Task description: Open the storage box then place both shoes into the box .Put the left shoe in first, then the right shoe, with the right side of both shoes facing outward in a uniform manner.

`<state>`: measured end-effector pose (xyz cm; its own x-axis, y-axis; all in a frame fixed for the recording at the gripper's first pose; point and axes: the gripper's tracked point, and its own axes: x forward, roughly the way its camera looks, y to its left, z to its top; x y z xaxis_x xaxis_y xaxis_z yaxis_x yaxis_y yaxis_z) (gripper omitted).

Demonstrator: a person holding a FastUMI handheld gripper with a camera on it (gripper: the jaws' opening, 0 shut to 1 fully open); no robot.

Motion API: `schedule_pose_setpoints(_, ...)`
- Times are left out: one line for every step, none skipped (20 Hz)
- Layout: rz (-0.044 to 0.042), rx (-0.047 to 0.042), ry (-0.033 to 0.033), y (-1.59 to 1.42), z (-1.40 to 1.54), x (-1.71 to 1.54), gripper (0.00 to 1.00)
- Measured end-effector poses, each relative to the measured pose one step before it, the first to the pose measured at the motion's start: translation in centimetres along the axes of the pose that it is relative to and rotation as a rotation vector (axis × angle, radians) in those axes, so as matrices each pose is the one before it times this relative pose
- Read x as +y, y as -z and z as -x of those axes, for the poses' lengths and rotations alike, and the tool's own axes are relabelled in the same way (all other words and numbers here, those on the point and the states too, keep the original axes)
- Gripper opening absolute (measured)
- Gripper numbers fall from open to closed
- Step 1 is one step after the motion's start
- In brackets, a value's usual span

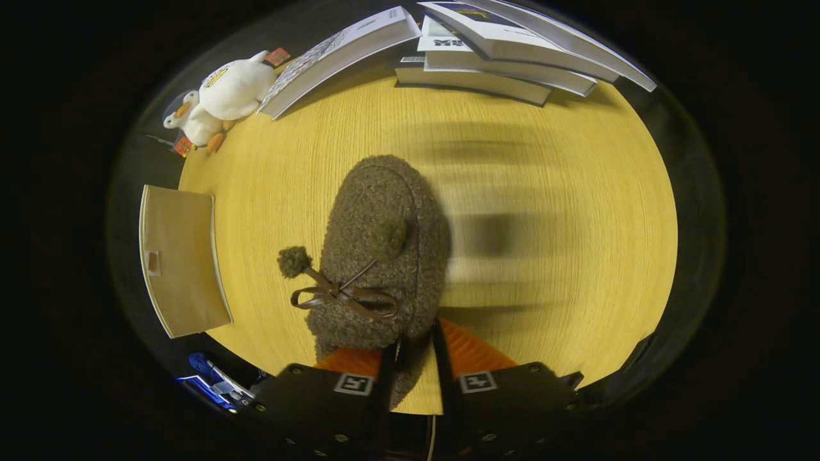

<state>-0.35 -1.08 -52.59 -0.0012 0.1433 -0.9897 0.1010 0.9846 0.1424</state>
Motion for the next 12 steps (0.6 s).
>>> schedule_pose_setpoints(0.00956, 0.00303, -0.00426, -0.026, 0.150, 0.125, 0.20)
schedule_pose_setpoints(0.02320, -0.00228, -0.00414, 0.022, 0.155, 0.020, 0.20)
schedule_pose_setpoints(-0.00514, -0.01280, 0.03103, -0.057, -0.308, -0.831, 0.20)
schedule_pose_setpoints(-0.01551, -0.01468, -0.00702, -0.469, 0.496, 0.022, 0.01)
schedule_pose_setpoints(-0.01092, -0.00042, -0.00390, 0.134, -0.043, 0.088, 0.01)
schedule_pose_setpoints(-0.00343, 0.00324, 0.00094, 0.142, 0.118, -0.049, 0.01)
schedule_pose_setpoints(-0.00640, 0.00351, -0.00427, 0.215, 0.256, 0.163, 0.01)
schedule_pose_setpoints(-0.00152, 0.00038, -0.00919, 0.159, 0.357, 0.357, 0.01)
schedule_pose_setpoints(0.00170, -0.00298, -0.01342, 0.126, 0.625, 0.521, 0.01)
schedule_pose_setpoints(0.00258, -0.00337, -0.01344, 0.133, 0.792, 0.824, 0.01)
schedule_pose_setpoints(0.00895, -0.00552, -0.01643, -0.054, 0.935, 0.960, 0.01)
schedule_pose_setpoints(0.01385, -0.00769, -0.01840, -0.064, 1.009, 1.336, 0.01)
